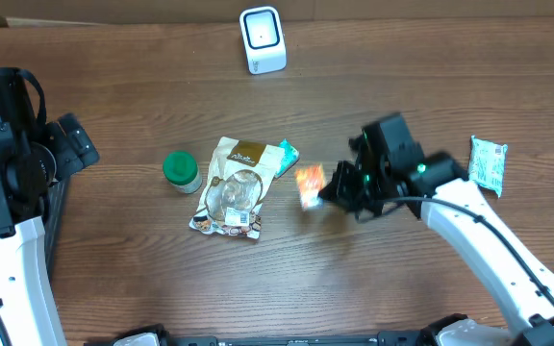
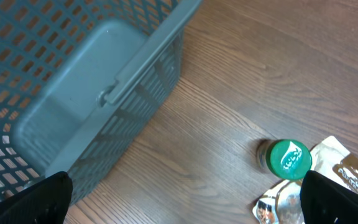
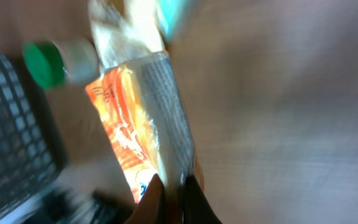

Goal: Scan the item barcode
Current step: 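Lift the Kleenex pack and hold it under the white scanner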

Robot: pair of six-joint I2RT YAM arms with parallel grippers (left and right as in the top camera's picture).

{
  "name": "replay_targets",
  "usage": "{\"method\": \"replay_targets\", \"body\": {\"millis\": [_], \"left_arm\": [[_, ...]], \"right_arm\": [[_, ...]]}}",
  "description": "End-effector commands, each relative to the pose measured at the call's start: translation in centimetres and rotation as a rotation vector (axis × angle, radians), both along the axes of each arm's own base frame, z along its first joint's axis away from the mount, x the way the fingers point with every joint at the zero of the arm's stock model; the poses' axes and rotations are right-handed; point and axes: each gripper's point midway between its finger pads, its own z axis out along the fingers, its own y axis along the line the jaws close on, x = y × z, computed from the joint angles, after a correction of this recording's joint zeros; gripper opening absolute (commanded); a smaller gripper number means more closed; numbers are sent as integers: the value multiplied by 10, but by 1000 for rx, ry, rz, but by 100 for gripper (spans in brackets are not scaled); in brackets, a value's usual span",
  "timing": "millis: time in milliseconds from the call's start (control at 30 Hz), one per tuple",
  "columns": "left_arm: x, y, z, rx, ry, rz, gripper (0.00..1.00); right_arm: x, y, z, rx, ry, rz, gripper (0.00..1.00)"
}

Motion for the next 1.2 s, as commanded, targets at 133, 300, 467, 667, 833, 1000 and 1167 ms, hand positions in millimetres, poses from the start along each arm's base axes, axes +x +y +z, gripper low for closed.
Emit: {"method": "replay_targets", "body": {"millis": [133,300,467,667,833,1000,1167], "left_arm": [[-3,2,4,0,-19,23,100],[-3,2,4,0,-19,23,100],[-3,2,4,0,-19,23,99],[-3,2,4,0,-19,23,100],[-3,2,4,0,-19,23,99],[-3,2,4,0,-19,23,99],[-3,2,4,0,-19,23,99]], "right_arm": [[126,-22,105,-438,-440,-8,4],[220,-9,109,-604,-719,-6,4],[289,9,87,-745,-939,69,4],[331,41,56,-852,-1128,221,4],[353,69,28,-974,-1286,363,4],[358,83,4,-1057,-1337,445,4],[358,81,-7,-1076,-1315,458,4]]}}
